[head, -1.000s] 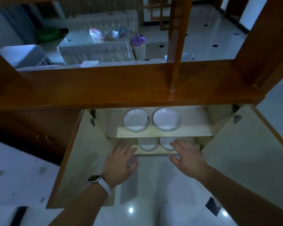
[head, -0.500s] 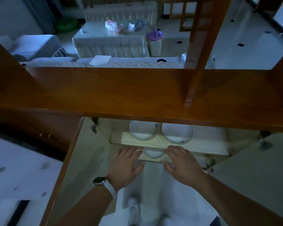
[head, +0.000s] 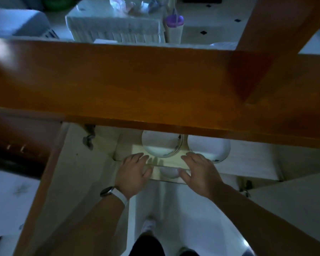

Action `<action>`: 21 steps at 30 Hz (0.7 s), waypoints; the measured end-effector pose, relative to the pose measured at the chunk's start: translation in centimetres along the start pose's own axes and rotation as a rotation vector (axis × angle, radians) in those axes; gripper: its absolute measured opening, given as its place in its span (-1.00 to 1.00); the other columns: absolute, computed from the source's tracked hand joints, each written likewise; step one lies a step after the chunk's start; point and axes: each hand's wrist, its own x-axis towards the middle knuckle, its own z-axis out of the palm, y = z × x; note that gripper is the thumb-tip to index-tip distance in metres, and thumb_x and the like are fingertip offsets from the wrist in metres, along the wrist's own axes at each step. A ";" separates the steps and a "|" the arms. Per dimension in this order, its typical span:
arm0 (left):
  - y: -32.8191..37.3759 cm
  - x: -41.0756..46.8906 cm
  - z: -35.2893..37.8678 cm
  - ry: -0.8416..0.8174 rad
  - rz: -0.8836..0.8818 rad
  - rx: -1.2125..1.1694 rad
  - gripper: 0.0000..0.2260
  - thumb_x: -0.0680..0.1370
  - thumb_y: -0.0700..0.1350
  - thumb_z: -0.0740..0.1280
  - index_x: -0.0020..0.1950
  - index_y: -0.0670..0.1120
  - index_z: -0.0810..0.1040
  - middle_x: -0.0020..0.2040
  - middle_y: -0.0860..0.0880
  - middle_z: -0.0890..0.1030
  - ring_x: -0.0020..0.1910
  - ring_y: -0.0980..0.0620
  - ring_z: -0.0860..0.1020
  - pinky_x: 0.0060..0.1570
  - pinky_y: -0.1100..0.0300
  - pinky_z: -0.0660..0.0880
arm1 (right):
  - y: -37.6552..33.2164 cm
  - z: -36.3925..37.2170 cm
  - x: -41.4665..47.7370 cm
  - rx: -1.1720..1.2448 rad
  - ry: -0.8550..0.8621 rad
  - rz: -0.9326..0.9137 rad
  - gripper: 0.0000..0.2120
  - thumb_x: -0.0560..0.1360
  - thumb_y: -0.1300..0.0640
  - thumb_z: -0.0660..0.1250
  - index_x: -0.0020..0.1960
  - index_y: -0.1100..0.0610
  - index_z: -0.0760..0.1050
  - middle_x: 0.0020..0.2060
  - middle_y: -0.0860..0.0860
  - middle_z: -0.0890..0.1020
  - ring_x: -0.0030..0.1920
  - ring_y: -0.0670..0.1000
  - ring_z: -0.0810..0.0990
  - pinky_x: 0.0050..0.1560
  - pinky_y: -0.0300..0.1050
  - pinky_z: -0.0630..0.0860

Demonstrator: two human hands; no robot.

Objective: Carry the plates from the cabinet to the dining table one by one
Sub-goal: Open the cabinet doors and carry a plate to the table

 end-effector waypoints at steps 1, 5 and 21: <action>-0.9 0.4 1.4 0.012 -0.024 -0.015 -0.54 0.47 0.14 0.16 0.21 -0.08 0.59 0.19 -0.12 0.61 0.16 -0.16 0.54 0.14 -0.02 0.42 | 0.4 1.5 0.6 0.017 0.008 0.004 -0.51 0.49 -0.16 0.20 0.22 0.14 0.58 0.16 0.11 0.62 0.15 0.17 0.56 0.09 0.07 0.52; -3.3 2.2 5.8 0.070 -0.065 -0.071 -0.55 0.47 0.14 0.16 0.17 -0.09 0.60 0.16 -0.12 0.62 0.11 -0.16 0.56 0.06 0.01 0.44 | 2.2 6.6 2.7 0.049 0.083 -0.003 -0.54 0.51 -0.13 0.22 0.18 0.20 0.58 0.09 0.15 0.64 0.08 0.18 0.58 0.05 0.07 0.55; -9.0 11.8 15.1 0.308 -0.183 -0.216 -0.71 0.53 0.21 0.15 0.08 0.07 0.47 -0.26 0.06 0.60 -0.22 -0.04 0.57 -0.33 0.16 0.43 | 4.6 17.1 11.8 0.454 0.302 0.279 -0.72 0.51 0.00 0.29 0.11 0.16 0.42 -0.38 -0.04 0.54 -0.36 -0.05 0.49 -0.40 -0.15 0.27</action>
